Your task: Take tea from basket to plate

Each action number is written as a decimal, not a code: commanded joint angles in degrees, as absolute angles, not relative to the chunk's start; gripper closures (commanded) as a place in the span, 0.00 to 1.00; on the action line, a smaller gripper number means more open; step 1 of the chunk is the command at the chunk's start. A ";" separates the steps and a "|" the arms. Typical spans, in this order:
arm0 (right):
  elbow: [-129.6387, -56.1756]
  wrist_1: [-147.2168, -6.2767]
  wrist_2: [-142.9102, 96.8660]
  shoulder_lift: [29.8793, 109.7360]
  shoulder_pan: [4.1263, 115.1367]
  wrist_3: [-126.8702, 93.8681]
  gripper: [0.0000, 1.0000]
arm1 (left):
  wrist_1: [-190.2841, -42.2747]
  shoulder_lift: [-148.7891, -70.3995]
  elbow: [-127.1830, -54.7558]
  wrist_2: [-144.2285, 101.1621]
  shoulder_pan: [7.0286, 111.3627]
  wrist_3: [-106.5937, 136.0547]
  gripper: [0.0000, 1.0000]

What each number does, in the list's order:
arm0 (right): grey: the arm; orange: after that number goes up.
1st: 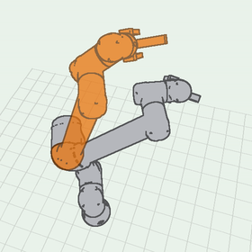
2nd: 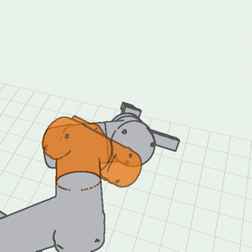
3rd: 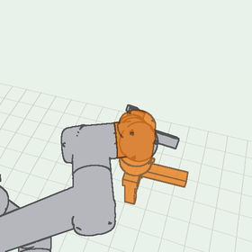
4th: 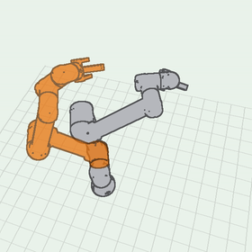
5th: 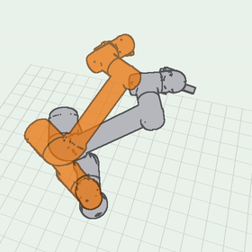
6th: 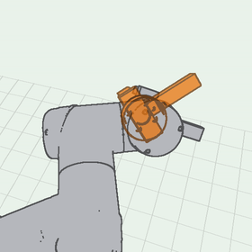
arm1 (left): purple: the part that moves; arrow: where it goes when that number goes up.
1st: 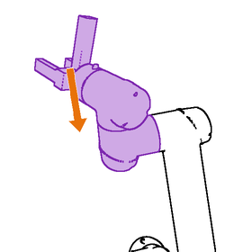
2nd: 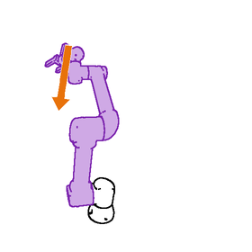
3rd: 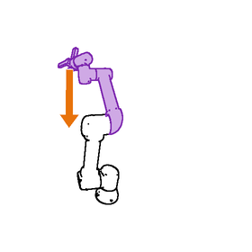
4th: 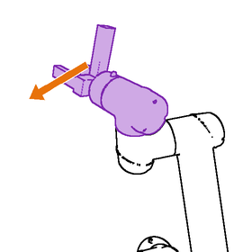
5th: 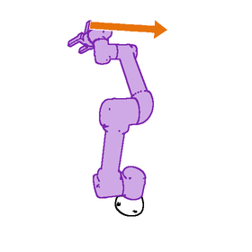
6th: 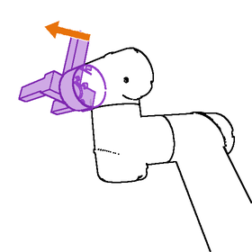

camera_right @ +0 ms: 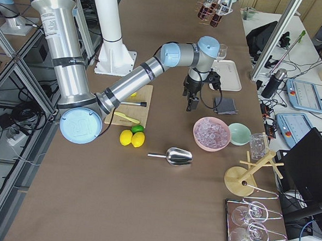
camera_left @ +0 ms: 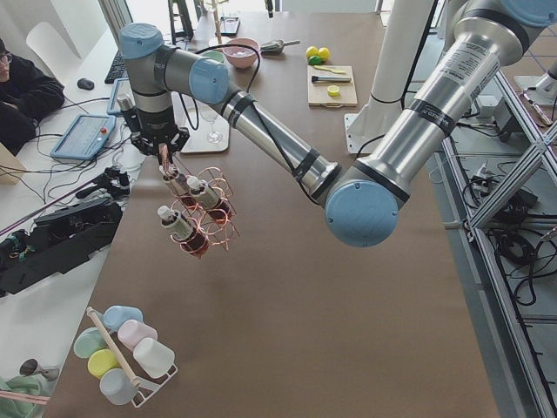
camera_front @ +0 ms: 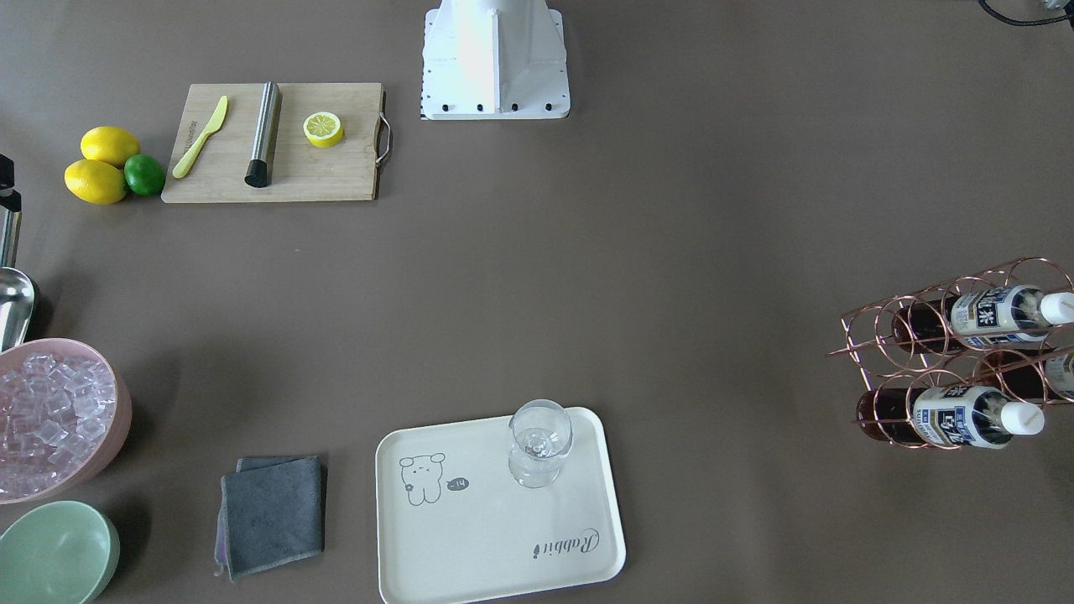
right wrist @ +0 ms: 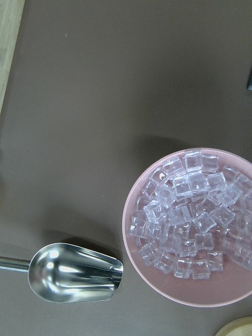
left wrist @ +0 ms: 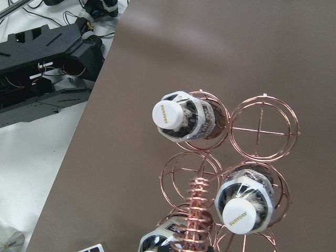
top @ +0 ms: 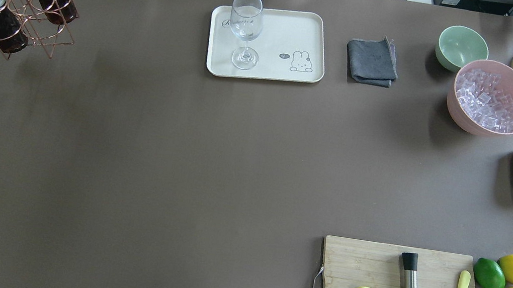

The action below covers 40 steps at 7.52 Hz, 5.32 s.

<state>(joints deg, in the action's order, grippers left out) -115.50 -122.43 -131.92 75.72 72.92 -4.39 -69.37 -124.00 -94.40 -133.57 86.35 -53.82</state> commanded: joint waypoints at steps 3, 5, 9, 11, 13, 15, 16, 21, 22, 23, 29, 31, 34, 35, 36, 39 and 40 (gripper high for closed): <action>-115.58 -122.43 -131.92 75.94 73.21 -4.39 0.00 | -66.36 -120.85 -107.74 -136.92 81.14 -51.87 1.00; -115.75 -122.43 -131.92 75.94 73.21 -4.39 0.00 | -64.43 -120.94 -112.48 -136.93 77.63 -45.99 1.00; -115.75 -122.43 -131.92 76.11 73.47 -4.39 0.00 | -63.10 -121.38 -119.70 -136.76 71.03 -35.43 1.00; -115.75 -122.43 -131.92 76.11 73.74 -4.39 0.00 | -63.10 -123.48 -119.71 -137.02 67.34 -31.92 1.00; -115.75 -122.43 -131.92 76.11 73.83 -4.39 0.00 | -63.10 -124.79 -119.79 -138.16 63.30 -29.55 1.00; -115.84 -122.43 -131.92 76.11 73.74 -4.31 0.00 | -63.54 -125.86 -120.14 -138.78 61.00 -25.86 1.00; -116.10 -122.43 -131.92 76.11 73.65 -4.31 0.00 | -63.63 -126.03 -120.23 -138.87 60.13 -24.71 1.00; -116.28 -123.39 -132.01 76.11 73.83 -4.31 0.00 | -67.74 -129.90 -119.97 -138.87 53.18 -11.89 1.00; -116.54 -123.92 -131.92 76.11 73.83 -4.31 0.00 | -68.46 -129.90 -119.97 -138.78 51.87 -11.69 1.00; -116.80 -124.01 -131.92 76.11 74.00 -4.31 0.00 | -69.51 -129.90 -119.62 -138.69 50.81 -11.69 1.00; -121.52 -124.01 -131.66 76.98 76.19 -4.31 0.00 | -71.89 -132.36 -119.27 -138.35 48.08 -11.86 1.00; -123.32 -123.66 -127.03 78.58 77.95 -4.39 0.00 | -72.07 -133.58 -118.05 -137.90 47.64 -12.48 1.00; -123.22 -124.01 -122.09 80.24 80.77 -4.39 0.00 | -72.07 -137.37 -115.31 -134.93 45.18 -12.48 1.00; -123.05 -123.84 -123.73 81.03 79.90 -4.57 0.00 | -72.07 -137.37 -115.23 -134.83 44.83 -12.48 1.00; -122.79 -123.40 -126.71 81.04 79.11 -4.74 0.00 | -72.07 -137.29 -114.88 -134.82 44.82 -12.48 1.00; -121.90 -117.42 -124.64 80.33 68.41 -15.39 0.00 | -72.07 -137.64 -113.47 -134.82 44.65 -12.57 1.00; -122.08 -116.99 -124.45 80.07 65.25 -23.04 0.00 | -72.24 -137.55 -113.12 -134.82 44.47 -12.57 1.00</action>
<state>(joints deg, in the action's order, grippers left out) -121.95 -118.33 -125.24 80.40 70.97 -11.00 -72.08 -137.62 -113.68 -134.83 44.71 -12.56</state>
